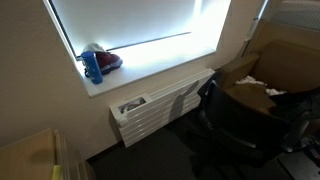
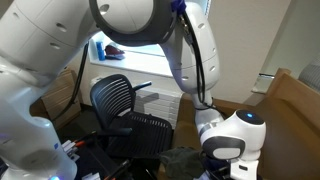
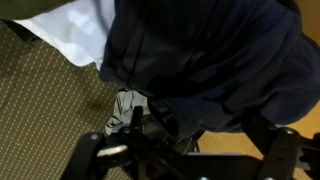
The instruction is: Hang the black clothing from the right side of the sofa on the backrest of the black chair
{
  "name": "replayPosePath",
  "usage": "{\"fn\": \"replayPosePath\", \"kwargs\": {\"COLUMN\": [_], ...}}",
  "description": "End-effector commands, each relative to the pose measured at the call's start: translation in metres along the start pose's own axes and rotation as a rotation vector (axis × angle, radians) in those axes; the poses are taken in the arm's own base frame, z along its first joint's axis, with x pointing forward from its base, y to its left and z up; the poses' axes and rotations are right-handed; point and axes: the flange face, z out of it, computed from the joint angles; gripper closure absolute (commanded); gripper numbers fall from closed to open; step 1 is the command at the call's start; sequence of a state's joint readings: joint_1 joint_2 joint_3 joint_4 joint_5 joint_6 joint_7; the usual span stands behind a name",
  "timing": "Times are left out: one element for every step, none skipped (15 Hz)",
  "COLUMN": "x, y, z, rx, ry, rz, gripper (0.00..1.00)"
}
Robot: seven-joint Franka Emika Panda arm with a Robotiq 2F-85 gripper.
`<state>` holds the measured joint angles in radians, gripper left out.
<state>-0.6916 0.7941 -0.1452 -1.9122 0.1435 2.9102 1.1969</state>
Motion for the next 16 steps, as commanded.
{"fn": "replayPosePath", "kwargs": {"x": [0.004, 0.007, 0.010, 0.013, 0.006, 0.008, 0.010, 0.011, 0.011, 0.010, 0.008, 0.007, 0.006, 0.004, 0.002, 0.001], "y": [-0.002, -0.003, -0.002, -0.001, 0.002, 0.002, 0.002, 0.002, 0.001, 0.002, 0.001, -0.001, -0.002, -0.004, -0.006, -0.009], "z": [0.005, 0.011, 0.023, 0.032, 0.011, 0.019, 0.026, 0.030, 0.033, 0.032, 0.032, 0.032, 0.030, 0.030, 0.029, 0.026], "rx": [-0.002, -0.017, -0.039, -0.081, -0.038, -0.060, -0.069, -0.071, -0.068, -0.071, -0.071, -0.069, -0.070, -0.067, -0.065, -0.064], "ry": [-0.003, -0.019, -0.036, -0.051, -0.033, -0.040, -0.039, -0.037, -0.044, -0.039, -0.041, -0.038, -0.038, -0.033, -0.023, -0.014], "rz": [0.015, 0.026, 0.035, 0.040, 0.045, 0.048, 0.050, 0.050, 0.044, 0.051, 0.048, 0.045, 0.044, 0.041, 0.033, 0.026], "gripper": [0.00, 0.00, 0.00, 0.00, 0.00, 0.00, 0.00, 0.00, 0.25, 0.26, 0.33, 0.40, 0.47, 0.53, 0.62, 0.66]}}
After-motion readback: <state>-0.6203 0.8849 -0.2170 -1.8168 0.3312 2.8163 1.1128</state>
